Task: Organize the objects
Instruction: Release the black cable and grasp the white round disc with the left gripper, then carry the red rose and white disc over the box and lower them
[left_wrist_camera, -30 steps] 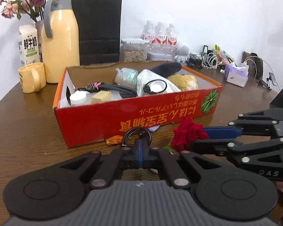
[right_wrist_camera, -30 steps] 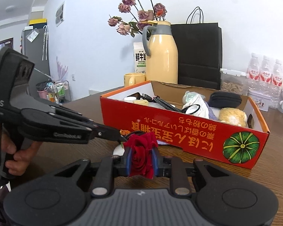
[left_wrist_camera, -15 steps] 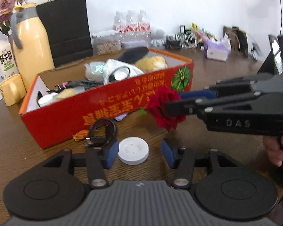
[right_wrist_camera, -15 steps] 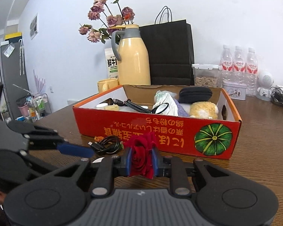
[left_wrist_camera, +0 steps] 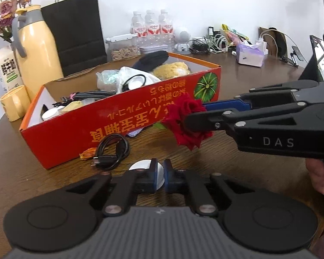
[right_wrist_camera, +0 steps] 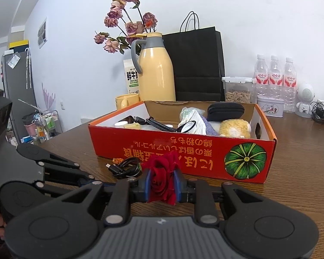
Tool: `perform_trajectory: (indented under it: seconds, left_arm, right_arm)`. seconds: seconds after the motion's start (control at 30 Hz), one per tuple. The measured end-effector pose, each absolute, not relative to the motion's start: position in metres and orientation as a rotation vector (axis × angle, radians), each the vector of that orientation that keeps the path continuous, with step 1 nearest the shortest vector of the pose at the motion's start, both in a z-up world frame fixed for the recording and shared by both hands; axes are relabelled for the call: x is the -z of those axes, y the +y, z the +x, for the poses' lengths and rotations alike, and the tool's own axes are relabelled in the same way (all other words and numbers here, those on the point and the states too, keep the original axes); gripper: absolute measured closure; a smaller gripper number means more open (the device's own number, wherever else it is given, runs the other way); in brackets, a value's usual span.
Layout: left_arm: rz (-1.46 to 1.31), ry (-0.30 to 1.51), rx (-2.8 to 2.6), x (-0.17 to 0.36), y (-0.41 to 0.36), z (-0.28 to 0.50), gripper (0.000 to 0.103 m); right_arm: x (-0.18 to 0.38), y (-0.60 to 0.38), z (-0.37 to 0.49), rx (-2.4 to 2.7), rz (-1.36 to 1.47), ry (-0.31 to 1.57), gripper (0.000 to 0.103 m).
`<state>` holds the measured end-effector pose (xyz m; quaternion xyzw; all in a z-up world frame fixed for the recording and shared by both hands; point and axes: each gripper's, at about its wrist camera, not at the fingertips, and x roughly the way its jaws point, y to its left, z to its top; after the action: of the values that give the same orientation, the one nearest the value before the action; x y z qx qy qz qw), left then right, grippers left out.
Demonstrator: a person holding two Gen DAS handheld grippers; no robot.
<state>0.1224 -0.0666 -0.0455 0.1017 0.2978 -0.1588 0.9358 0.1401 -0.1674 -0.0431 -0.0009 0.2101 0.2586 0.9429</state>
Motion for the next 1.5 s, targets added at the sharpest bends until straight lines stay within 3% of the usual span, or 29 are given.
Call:
perform_trajectory:
  seconds: [0.1,0.17,0.23,0.57,0.63,0.7,1.13,1.5]
  left_arm:
    - [0.192,0.598,0.296,0.042,-0.062,0.117,0.092]
    - [0.191,0.598,0.281,0.041,-0.061,0.116,0.076]
    - [0.198,0.604,0.267,0.042,-0.061,0.116,0.066]
    - [0.182,0.650,0.210,0.052,-0.060,0.127,0.052]
    - [0.175,0.652,0.215,0.052,-0.059,0.127,0.052]
    - [0.158,0.654,0.234,0.051,-0.058,0.128,0.063]
    - [0.144,0.451,0.222,0.004,-0.047,0.113,0.063]
    - [0.078,0.303,0.128,-0.041,-0.032,0.163,0.063]
  right_arm:
    - [0.043,-0.168,0.139,-0.525,0.002,0.427,0.082]
    - [0.043,-0.168,0.139,-0.526,0.003,0.426,0.082]
    - [0.043,-0.168,0.138,-0.528,0.001,0.426,0.082]
    - [0.043,-0.167,0.137,-0.537,-0.001,0.432,0.082]
    - [0.043,-0.167,0.137,-0.538,-0.002,0.433,0.082]
    - [0.043,-0.167,0.137,-0.538,-0.002,0.432,0.082]
    - [0.022,-0.166,0.138,-0.517,-0.008,0.355,0.082]
    - [-0.022,-0.144,0.196,-0.447,-0.025,0.259,0.082]
